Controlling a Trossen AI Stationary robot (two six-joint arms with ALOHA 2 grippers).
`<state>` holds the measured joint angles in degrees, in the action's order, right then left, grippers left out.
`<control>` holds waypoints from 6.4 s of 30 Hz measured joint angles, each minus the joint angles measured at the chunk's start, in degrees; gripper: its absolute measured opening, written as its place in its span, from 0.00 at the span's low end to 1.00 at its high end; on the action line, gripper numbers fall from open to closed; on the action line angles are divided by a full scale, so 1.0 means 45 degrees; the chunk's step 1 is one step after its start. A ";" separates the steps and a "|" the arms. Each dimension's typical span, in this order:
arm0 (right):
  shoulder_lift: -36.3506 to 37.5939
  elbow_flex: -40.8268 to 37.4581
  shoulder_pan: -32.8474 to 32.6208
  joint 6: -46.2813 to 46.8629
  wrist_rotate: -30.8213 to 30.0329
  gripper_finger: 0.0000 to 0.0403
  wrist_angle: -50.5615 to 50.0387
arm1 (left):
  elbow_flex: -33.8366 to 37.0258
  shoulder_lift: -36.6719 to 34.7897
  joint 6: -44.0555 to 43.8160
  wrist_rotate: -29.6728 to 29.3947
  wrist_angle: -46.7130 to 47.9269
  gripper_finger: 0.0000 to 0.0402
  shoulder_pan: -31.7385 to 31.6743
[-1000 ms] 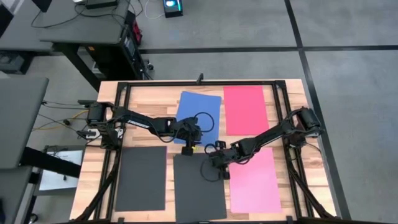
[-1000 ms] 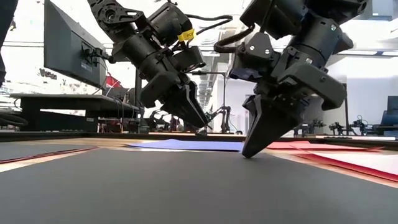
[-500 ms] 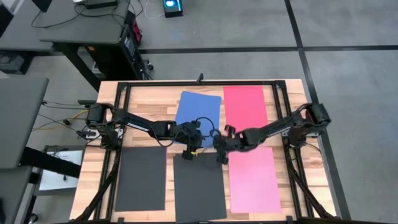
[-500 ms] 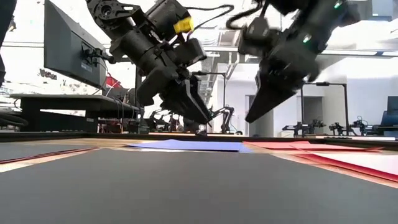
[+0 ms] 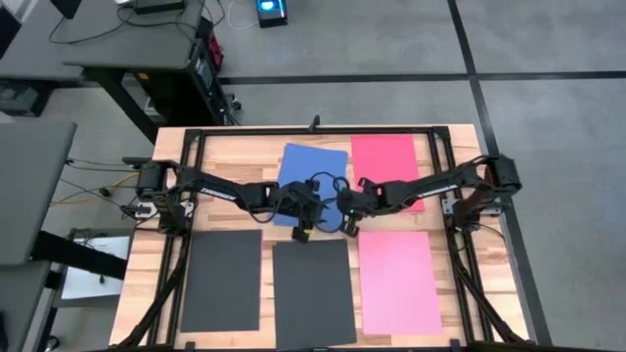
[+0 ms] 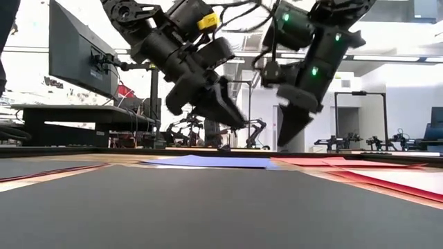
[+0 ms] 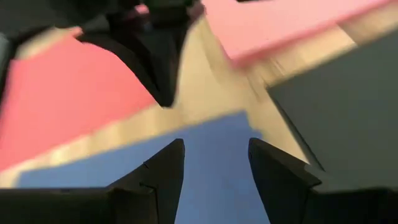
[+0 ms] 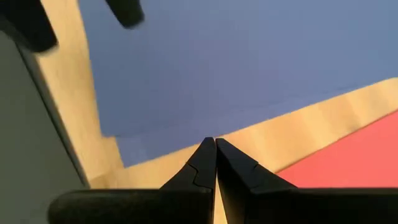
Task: Organize paper
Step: Stack the blue paper on top of the blue paper
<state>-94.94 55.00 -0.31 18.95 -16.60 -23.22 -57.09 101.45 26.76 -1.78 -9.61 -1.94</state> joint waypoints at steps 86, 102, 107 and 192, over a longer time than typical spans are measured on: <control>-0.1057 -0.1607 0.1174 0.0242 0.2310 0.00 0.2665 | -0.3867 0.3786 -0.0051 -0.0554 0.3369 0.40 0.0372; -0.1067 -0.1642 0.1179 -0.0649 0.2404 0.00 0.2958 | -0.3826 0.3823 0.0146 -0.0666 0.2170 0.40 0.0331; -0.1072 -0.1642 0.1183 -0.0651 0.2404 0.00 0.2963 | -0.3826 0.3823 0.0097 -0.0661 0.1982 0.40 0.0331; -0.0659 -0.1375 0.1154 -0.0853 0.2375 0.00 0.1816 | 0.3331 -0.3550 -0.3152 -0.2579 0.6504 0.40 -0.3263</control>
<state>-97.91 48.82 4.89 15.11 -5.91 -15.05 -42.10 85.47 12.58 -13.39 19.66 -16.62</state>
